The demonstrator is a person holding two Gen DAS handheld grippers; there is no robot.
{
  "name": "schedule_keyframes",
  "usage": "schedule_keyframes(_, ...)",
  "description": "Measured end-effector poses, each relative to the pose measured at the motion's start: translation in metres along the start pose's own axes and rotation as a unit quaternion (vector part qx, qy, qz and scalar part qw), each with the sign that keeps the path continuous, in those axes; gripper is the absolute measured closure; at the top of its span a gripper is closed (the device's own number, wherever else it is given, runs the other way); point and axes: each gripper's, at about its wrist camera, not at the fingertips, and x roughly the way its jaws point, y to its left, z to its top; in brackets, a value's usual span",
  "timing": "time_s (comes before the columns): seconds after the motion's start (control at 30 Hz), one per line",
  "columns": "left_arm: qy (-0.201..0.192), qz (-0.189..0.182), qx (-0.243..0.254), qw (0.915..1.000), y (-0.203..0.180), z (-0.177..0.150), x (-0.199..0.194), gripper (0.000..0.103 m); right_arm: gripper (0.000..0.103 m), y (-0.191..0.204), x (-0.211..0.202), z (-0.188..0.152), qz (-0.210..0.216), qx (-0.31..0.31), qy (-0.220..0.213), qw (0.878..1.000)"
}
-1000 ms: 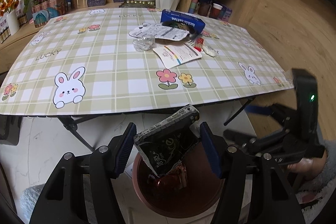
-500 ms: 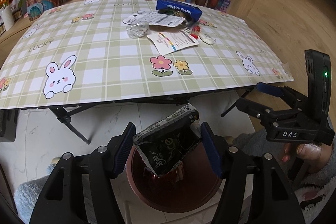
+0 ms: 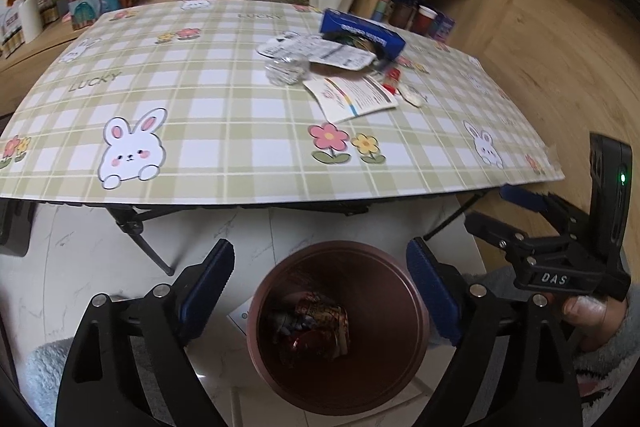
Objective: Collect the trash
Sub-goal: 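Move both open tools back over the table toward the blue coffee box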
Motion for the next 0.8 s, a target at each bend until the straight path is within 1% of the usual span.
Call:
schedule_keyframes(0.27,-0.027,0.031,-0.004,0.9991,0.014,0.017,-0.011,0.017,0.006,-0.004,-0.001,0.004,0.003,0.004,-0.005,1.0)
schedule_keyframes(0.33,-0.039,0.037,-0.003,0.9985,0.016,0.025,-0.013,0.017,0.006,-0.006,-0.001,0.009,0.005,0.002,-0.006,1.0)
schedule_keyframes(0.43,-0.052,0.046,-0.002,0.9976,0.021,0.038,-0.014,0.017,0.006,-0.009,0.001,0.017,-0.007,-0.001,-0.009,1.0)
schedule_keyframes(0.53,-0.057,0.056,0.003,0.9968,0.021,0.05,-0.013,0.017,0.006,-0.015,0.001,0.029,-0.011,0.002,-0.013,1.0)
schedule_keyframes(0.67,-0.083,0.058,0.016,0.9947,0.016,0.068,-0.016,0.017,0.006,-0.02,-0.009,0.045,-0.021,-0.001,-0.034,0.999)
schedule_keyframes(0.8,-0.094,0.05,0.017,0.9941,0.012,0.079,-0.017,0.017,0.006,-0.026,-0.015,0.057,-0.037,-0.017,-0.051,0.998)
